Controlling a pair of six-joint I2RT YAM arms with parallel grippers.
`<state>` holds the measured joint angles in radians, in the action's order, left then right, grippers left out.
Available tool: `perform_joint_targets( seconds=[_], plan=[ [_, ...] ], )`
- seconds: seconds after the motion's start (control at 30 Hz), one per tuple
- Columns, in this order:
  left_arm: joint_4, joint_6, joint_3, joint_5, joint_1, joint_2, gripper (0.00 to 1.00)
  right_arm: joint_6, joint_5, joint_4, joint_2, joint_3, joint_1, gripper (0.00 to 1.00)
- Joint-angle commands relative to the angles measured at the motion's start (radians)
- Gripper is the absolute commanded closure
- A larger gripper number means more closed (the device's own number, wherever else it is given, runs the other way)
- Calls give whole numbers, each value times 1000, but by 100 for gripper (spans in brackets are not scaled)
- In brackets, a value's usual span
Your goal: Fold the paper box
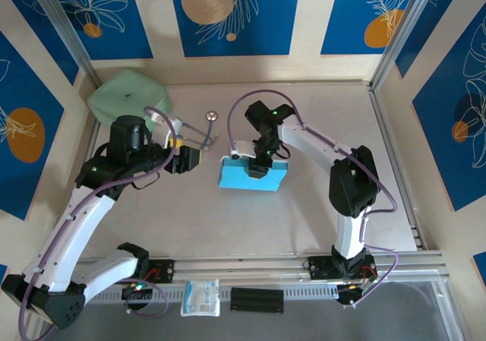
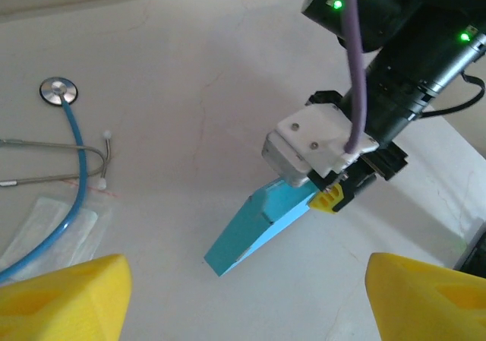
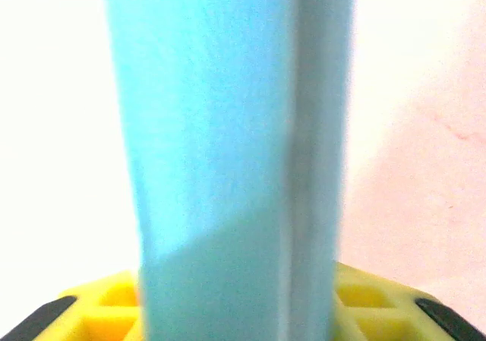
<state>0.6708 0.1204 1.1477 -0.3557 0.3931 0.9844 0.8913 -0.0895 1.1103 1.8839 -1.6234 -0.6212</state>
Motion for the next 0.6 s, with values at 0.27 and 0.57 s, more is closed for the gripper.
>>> perform_joint_targets(
  seconds=[0.27, 0.57],
  plan=[
    [26, -53, -74, -20, -3, 0, 23, 15, 30, 10, -30, -30, -56, 42],
    [53, -59, -79, 29, -3, 12, 24, -15, 9, 28, -56, -61, -58, 31]
  ],
)
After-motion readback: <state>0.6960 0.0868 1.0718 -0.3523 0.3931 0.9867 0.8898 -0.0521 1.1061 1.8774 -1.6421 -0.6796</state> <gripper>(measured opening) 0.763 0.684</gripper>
